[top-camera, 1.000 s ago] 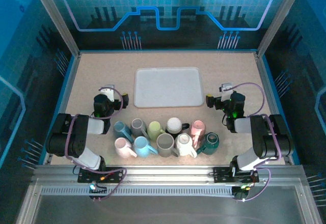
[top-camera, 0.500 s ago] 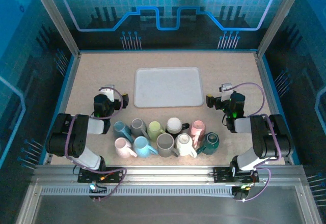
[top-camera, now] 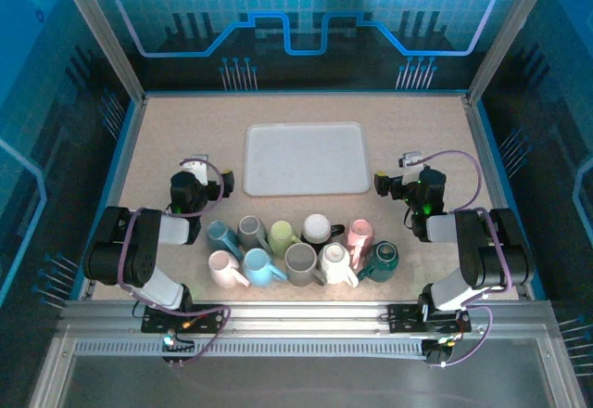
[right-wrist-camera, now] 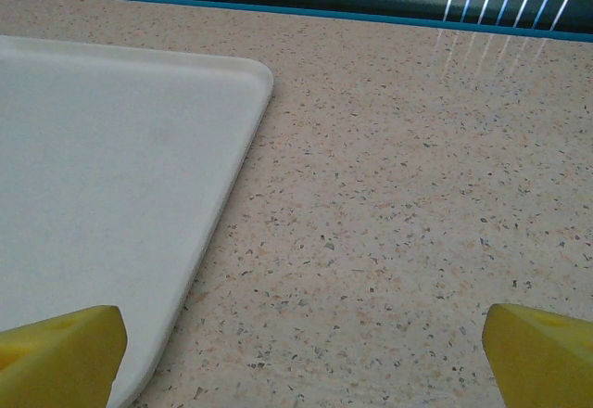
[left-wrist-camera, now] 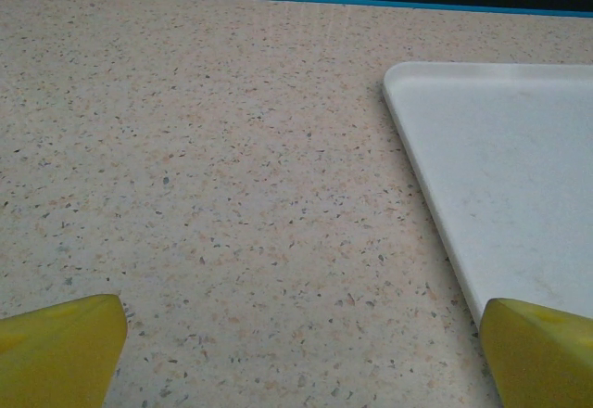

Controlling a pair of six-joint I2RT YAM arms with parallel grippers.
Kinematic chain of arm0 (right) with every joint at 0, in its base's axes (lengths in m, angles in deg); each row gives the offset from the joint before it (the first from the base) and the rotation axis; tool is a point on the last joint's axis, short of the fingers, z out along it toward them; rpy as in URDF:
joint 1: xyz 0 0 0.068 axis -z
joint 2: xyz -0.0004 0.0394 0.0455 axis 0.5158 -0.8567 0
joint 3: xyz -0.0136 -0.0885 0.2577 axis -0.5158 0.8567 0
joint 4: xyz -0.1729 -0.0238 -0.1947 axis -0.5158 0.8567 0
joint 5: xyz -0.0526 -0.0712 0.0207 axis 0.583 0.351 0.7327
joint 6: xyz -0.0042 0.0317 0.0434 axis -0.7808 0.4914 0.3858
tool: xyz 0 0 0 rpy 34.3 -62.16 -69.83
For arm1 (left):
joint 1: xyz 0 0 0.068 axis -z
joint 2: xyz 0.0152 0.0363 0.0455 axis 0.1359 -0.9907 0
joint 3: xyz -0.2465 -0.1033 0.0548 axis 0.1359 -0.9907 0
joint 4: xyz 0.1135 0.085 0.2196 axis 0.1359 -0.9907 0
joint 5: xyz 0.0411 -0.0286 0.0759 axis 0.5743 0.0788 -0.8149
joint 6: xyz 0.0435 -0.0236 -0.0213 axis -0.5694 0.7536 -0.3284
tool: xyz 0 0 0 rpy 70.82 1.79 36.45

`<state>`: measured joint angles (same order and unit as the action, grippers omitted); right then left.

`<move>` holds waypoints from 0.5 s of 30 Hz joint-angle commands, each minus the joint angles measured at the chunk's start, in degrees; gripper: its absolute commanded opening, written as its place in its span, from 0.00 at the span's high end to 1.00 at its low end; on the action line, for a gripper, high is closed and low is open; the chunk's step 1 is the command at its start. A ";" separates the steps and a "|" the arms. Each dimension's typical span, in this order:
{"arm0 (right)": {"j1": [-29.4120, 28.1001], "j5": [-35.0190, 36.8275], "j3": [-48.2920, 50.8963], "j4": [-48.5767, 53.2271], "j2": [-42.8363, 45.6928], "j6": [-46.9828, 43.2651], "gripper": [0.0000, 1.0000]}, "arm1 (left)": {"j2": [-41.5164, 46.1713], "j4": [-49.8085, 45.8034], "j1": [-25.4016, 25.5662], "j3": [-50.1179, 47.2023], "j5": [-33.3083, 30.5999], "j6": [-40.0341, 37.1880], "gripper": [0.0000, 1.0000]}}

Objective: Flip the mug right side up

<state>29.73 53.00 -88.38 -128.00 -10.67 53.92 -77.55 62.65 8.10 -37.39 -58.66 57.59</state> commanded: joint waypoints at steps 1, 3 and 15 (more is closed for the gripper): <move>0.06 -0.53 -1.03 -0.05 0.42 -0.67 0.00 | 0.77 0.37 0.41 0.94 -0.35 -0.92 0.01; 0.00 -0.44 -0.95 -0.15 0.43 -0.71 0.00 | 0.77 0.33 0.41 0.89 -0.48 -0.91 0.01; -6.36 3.84 -8.61 19.81 14.32 -3.40 0.00 | 15.25 -20.34 3.18 9.47 -4.87 -1.78 0.01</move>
<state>26.41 53.66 -92.69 -114.97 -1.71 51.54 -67.56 48.34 9.57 -31.95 -62.12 57.48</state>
